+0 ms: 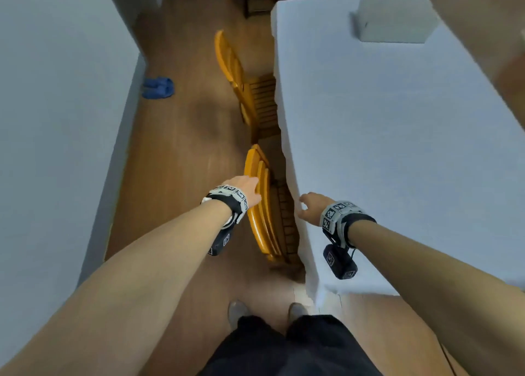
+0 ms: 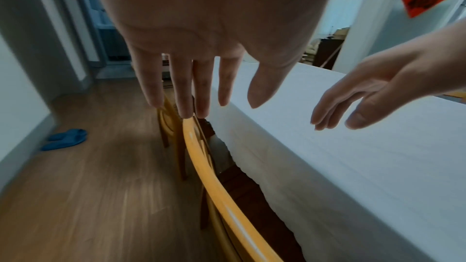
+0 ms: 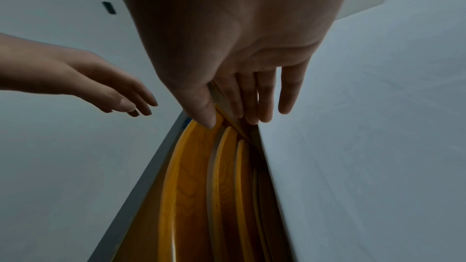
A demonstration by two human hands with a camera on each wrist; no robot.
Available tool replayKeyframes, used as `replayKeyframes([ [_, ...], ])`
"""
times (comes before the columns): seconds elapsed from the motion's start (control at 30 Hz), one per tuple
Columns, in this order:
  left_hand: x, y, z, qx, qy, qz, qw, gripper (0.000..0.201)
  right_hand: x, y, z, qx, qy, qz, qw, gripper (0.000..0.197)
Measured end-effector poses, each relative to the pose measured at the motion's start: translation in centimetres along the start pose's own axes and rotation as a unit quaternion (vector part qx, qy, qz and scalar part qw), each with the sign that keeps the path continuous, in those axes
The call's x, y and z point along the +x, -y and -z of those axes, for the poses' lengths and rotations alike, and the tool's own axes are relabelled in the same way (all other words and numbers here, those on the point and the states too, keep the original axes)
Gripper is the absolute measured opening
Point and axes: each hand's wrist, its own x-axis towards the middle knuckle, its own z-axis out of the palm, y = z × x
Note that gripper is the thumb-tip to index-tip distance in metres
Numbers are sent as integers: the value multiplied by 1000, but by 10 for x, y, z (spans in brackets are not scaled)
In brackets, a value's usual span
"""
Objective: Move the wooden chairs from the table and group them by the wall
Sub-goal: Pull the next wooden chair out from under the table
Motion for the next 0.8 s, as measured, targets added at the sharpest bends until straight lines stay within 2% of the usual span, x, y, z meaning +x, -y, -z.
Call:
replayKeyframes([
  [0.17,8,-2,-2,41,17,-70,997,47,-1,7,-19,34,11,-69,997,51],
  [0.27,19,7,-14,59,5,-92,994,52,12,15,-36,73,-4,-81,994,52],
  [0.33,23,14,-26,73,22,-114,991,57,18,26,-54,105,-2,-86,991,53],
  [0.5,63,47,-35,118,64,-197,971,71,47,58,-79,174,48,-126,975,81],
  [0.7,143,93,-33,254,75,-309,913,75,95,110,-91,292,96,-211,928,106],
  [0.8,175,108,-38,292,37,-397,869,71,111,137,-115,336,50,-265,903,103],
])
